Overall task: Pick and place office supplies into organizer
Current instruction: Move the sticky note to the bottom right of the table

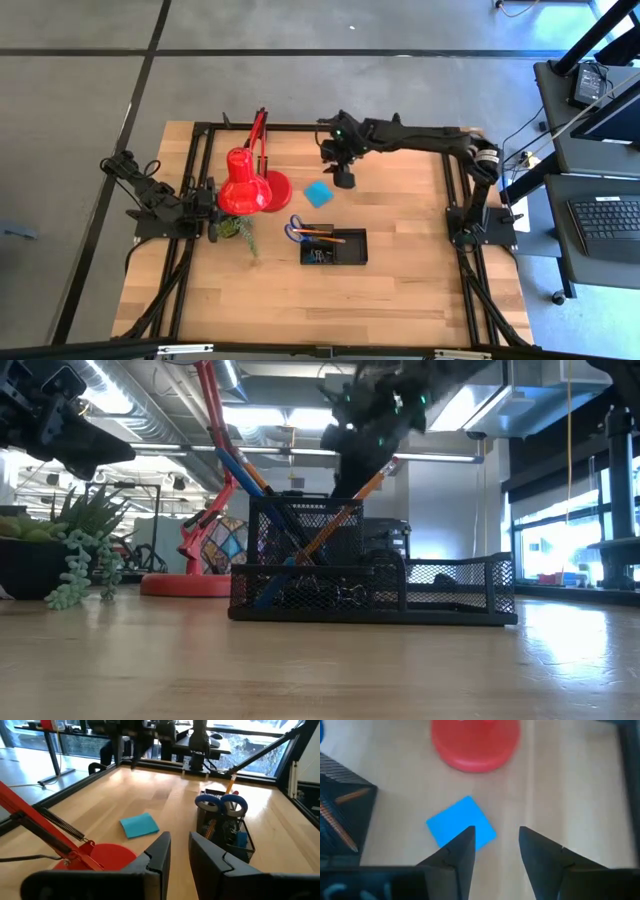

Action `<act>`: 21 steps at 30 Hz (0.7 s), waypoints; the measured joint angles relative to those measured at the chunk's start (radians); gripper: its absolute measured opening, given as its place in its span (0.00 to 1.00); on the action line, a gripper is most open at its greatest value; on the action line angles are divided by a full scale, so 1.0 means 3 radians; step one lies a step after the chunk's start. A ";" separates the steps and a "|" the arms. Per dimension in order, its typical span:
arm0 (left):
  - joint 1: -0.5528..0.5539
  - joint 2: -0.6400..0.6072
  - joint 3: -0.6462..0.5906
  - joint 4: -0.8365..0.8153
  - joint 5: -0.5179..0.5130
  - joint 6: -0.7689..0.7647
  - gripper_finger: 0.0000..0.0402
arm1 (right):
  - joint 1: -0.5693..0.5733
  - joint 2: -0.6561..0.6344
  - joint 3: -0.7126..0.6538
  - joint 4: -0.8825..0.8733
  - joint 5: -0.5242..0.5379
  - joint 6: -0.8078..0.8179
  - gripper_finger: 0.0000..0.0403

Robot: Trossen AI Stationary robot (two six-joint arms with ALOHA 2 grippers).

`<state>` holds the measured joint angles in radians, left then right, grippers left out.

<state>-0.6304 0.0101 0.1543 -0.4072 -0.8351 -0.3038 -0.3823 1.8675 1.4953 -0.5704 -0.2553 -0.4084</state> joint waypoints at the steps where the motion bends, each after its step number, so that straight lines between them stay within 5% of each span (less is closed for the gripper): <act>1: 0.0000 0.0000 0.0000 0.0001 -0.0001 0.0001 0.16 | -0.0020 0.0000 -0.0127 0.0179 -0.0077 -0.0027 0.38; 6: 0.0000 0.0000 0.0000 0.0000 -0.0036 0.0003 0.15 | -0.0071 0.0000 -0.0698 0.0783 -0.0430 -0.0083 0.38; 21: 0.0001 0.0000 0.0000 0.0001 -0.0231 -0.0089 0.16 | -0.0014 -0.0004 -0.1643 0.2392 -0.0466 -0.0073 0.38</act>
<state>-0.6300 0.0101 0.1543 -0.4069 -0.9043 -0.3305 -0.3863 1.8664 1.0023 0.1474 -0.3951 -0.4302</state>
